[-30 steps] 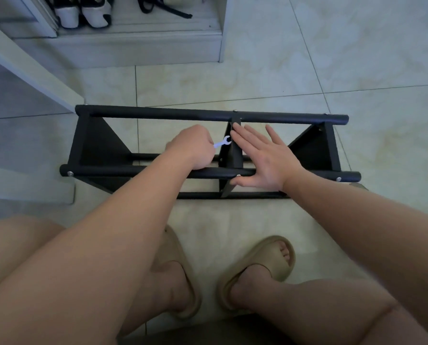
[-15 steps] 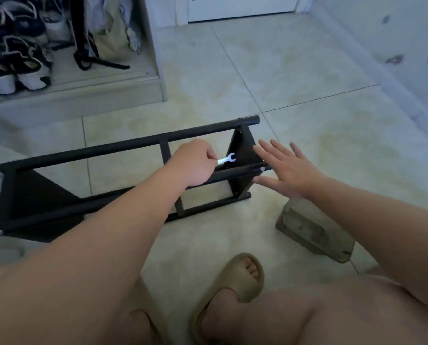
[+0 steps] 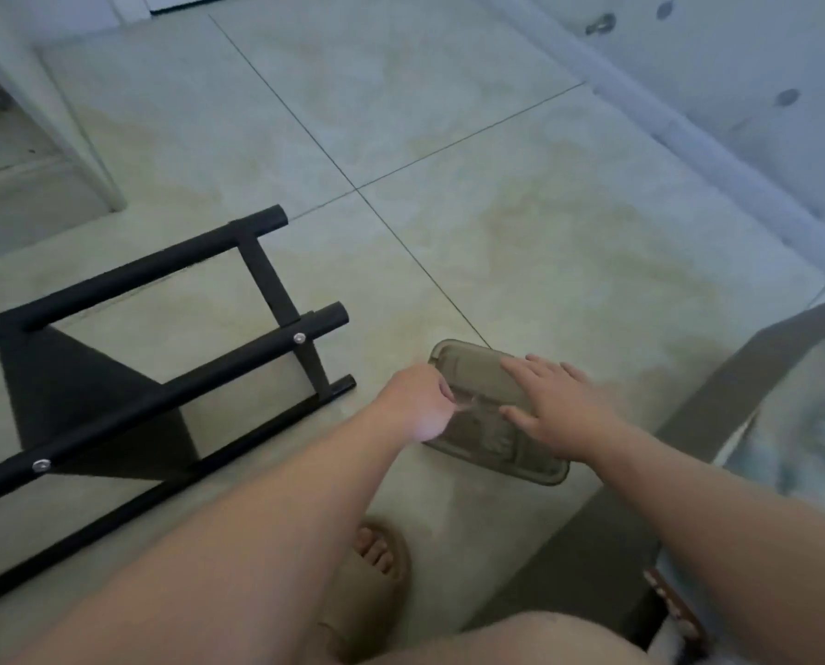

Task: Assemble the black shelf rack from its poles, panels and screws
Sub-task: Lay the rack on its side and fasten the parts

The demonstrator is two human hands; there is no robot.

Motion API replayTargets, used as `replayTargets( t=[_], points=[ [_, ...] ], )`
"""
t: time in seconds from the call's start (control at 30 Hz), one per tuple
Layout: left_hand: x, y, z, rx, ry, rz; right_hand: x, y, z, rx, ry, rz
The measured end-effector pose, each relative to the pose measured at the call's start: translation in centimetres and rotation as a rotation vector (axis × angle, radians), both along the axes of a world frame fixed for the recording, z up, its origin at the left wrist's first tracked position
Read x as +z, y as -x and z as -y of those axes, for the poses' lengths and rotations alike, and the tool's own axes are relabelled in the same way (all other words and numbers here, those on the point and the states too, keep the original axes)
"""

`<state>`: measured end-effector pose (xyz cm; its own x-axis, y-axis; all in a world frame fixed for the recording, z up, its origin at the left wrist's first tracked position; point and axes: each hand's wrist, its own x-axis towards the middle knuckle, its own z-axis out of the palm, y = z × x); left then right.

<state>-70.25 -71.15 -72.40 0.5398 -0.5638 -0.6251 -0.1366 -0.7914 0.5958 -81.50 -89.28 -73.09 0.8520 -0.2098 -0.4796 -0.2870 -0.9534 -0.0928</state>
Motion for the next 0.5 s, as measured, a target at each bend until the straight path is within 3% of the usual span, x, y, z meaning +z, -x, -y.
replayTargets(
  t=[0.23, 0.5],
  points=[
    [-5.6, 0.5, 4.8, -0.069, -0.111, 0.022, -4.5, -0.2, 1.2, -0.024, -0.025, -0.088],
    [-3.3, -1.0, -1.0, -0.11, -0.038, 0.113, -2.9, -1.3, -0.2, -0.076, -0.071, 0.013]
  ],
)
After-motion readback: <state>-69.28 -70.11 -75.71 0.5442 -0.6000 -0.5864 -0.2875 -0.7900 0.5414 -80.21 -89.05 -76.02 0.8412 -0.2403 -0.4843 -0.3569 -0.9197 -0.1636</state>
